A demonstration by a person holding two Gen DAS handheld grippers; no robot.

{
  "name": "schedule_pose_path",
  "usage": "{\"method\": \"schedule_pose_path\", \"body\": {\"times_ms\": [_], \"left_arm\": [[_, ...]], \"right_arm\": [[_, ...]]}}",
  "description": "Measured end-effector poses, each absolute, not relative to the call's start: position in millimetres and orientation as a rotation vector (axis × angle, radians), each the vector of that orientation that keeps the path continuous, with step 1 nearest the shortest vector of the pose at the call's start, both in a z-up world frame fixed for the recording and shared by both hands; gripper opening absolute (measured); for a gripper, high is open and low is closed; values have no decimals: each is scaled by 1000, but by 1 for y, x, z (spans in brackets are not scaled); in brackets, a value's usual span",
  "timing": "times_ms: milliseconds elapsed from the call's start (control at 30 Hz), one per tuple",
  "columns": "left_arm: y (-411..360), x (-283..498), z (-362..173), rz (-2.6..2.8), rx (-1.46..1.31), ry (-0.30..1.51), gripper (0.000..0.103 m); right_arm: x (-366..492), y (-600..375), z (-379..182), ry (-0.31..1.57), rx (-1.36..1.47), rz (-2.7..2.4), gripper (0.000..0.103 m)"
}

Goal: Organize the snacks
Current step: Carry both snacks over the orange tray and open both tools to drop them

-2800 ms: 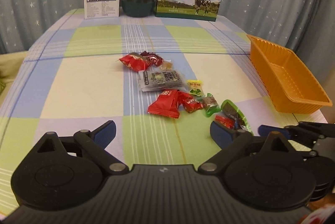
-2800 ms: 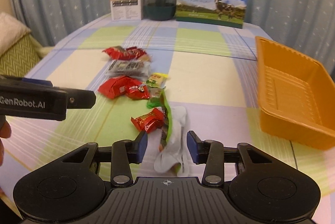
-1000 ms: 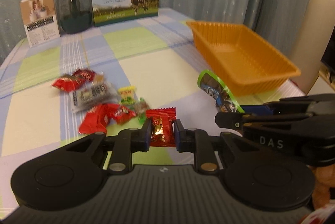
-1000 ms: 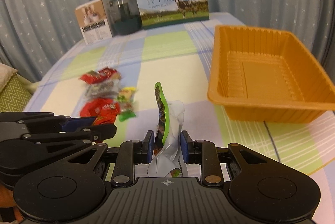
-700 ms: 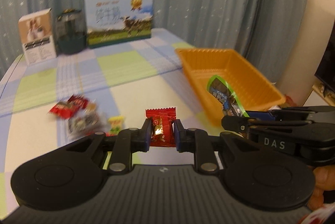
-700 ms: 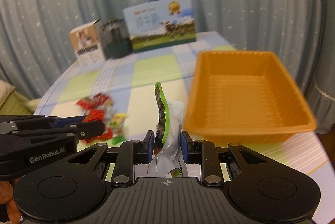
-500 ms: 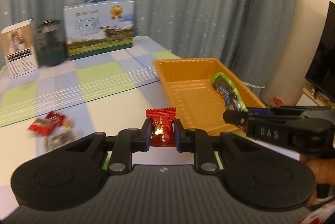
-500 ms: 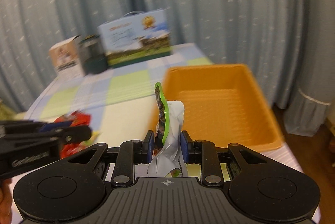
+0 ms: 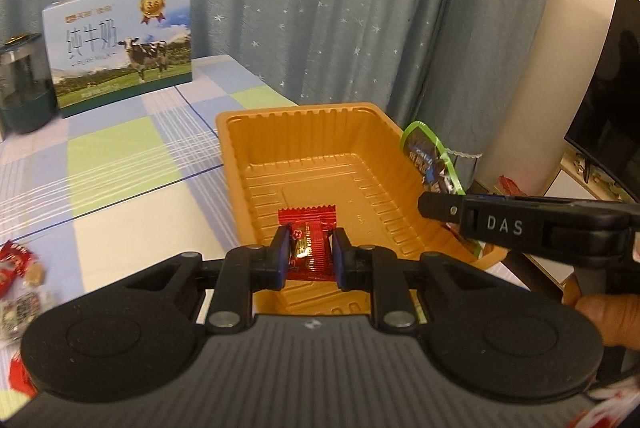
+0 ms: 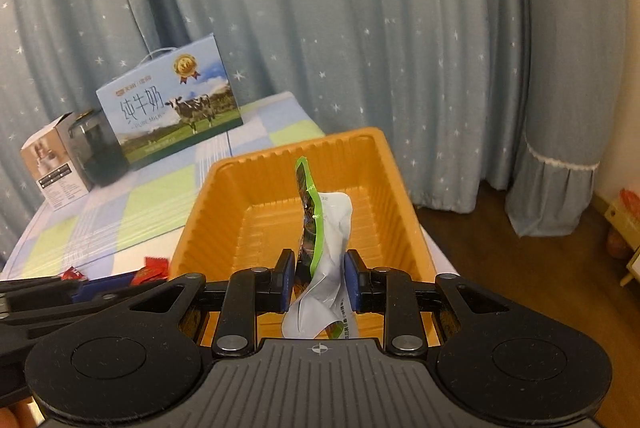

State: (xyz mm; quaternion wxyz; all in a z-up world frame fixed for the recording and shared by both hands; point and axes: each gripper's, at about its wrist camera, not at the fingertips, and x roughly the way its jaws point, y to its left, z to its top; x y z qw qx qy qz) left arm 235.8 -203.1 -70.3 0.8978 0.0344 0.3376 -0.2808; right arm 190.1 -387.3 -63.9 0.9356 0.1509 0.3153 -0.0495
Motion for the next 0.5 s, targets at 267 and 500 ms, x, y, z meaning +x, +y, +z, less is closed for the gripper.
{"method": "schedule_pose_path", "body": {"times_ms": [267, 500], "left_arm": [[-209, 244, -78, -573, 92, 685, 30], [-184, 236, -69, -528, 70, 662, 31]], "right_arm": [[193, -390, -68, 657, 345, -114, 27], [195, -387, -69, 657, 345, -102, 27]]}}
